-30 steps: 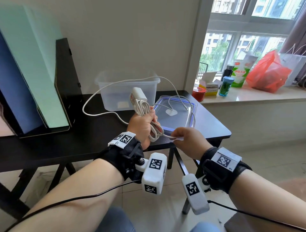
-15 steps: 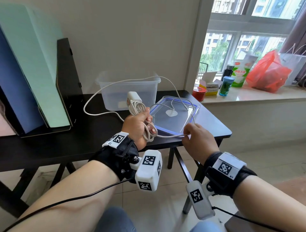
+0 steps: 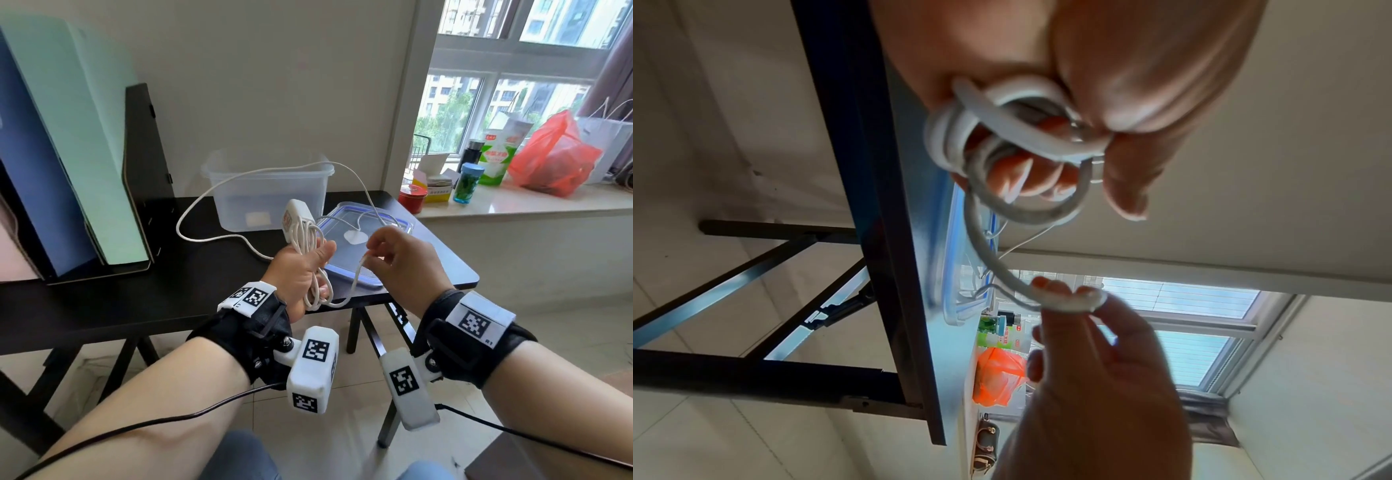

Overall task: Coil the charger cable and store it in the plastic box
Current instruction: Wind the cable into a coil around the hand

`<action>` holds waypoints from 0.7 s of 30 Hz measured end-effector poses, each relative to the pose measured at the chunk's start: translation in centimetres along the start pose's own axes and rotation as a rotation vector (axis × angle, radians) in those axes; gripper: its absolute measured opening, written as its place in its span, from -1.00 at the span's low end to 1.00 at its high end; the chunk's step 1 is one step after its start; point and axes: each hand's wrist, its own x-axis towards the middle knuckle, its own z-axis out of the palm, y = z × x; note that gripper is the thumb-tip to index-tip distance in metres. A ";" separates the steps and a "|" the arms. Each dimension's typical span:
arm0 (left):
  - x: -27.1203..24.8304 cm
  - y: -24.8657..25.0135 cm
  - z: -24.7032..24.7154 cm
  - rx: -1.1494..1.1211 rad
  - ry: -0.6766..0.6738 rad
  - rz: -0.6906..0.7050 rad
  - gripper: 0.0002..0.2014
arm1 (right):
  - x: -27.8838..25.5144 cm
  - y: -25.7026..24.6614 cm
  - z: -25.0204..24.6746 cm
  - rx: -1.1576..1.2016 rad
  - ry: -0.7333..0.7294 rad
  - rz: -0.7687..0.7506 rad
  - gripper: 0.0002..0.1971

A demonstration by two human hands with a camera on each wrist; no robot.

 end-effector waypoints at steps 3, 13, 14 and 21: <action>-0.4 -0.1 0.1 0.052 -0.031 0.013 -0.21 | 0.8 -1.2 0.1 -0.063 0.013 -0.080 -0.88; -0.7 -0.1 -0.8 0.137 -0.123 -0.025 -0.72 | 1.6 -2.8 1.5 -0.079 -0.060 -0.226 -0.84; -0.7 -0.1 -1.0 0.148 -0.111 -0.025 -0.74 | 1.6 -2.5 1.5 -0.099 -0.065 -0.237 -0.87; -1.0 0.0 -1.7 -0.088 -0.188 -0.093 -0.56 | 2.1 -0.5 1.5 -0.230 -0.141 -0.139 -0.85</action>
